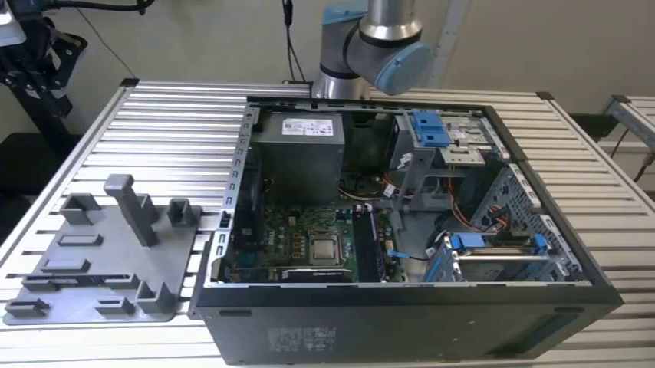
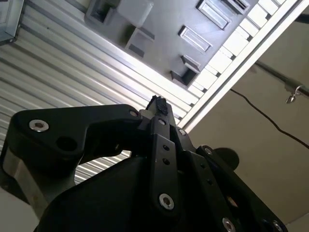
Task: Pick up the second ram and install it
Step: 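Reach for the second ram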
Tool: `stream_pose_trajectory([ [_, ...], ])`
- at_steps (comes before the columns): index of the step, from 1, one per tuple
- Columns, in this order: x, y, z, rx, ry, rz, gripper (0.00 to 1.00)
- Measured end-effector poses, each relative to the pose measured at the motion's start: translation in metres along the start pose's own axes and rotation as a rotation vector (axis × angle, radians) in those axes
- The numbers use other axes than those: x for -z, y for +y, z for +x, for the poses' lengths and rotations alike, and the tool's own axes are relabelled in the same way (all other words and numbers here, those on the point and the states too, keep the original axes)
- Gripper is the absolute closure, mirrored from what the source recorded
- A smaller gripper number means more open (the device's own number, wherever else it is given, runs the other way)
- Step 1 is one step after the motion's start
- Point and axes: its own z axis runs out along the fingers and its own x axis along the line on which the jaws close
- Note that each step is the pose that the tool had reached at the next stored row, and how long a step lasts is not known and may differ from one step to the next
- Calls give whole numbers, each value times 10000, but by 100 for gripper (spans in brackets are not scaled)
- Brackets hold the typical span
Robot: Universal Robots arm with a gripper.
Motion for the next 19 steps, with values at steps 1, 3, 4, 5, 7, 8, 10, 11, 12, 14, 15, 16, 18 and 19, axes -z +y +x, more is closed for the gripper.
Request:
stream_pose_trajectory([
  [1, 0, 0, 0, 0, 0, 0, 89],
  [3, 0, -5, 1, 0, 1, 0, 89],
  [4, 0, -13, 2, 0, 1, 0, 89],
  [5, 0, -23, 2, 0, 1, 0, 89],
  [7, -1, -49, 4, 0, 0, 0, 89],
  [8, -2, -65, 5, -1, 0, 0, 89],
  [10, -3, -105, 11, -1, 0, 0, 89],
  [11, -4, -128, 16, -1, -1, 0, 89],
  [12, -5, -151, 21, -1, 1, 0, 89],
  [14, -7, -194, 28, 0, 1, 0, 89],
  [15, -8, -218, 31, 0, 1, 0, 89],
  [16, -10, -242, 33, 0, 0, 0, 89],
  [18, -12, -289, 37, -1, 0, 0, 89],
  [19, -12, -316, 38, -1, 0, 0, 89],
])
